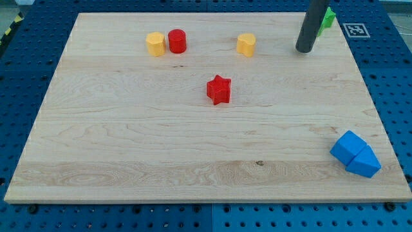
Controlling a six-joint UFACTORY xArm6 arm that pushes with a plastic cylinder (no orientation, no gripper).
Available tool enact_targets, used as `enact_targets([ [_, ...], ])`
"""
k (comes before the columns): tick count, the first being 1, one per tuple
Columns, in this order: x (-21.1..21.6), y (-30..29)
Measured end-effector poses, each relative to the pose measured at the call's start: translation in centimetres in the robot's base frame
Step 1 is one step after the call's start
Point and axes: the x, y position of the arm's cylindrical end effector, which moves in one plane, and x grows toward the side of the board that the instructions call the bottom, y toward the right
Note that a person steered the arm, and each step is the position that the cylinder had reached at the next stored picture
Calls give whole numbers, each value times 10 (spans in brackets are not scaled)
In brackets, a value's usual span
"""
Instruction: Push the yellow heart to the top left corner of the board
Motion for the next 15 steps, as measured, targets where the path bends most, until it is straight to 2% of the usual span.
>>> enact_targets([
  [6, 0, -131],
  [8, 0, -137],
  [11, -36, -203],
  [13, -82, -221],
  [14, -83, -254],
  [15, -101, -267],
])
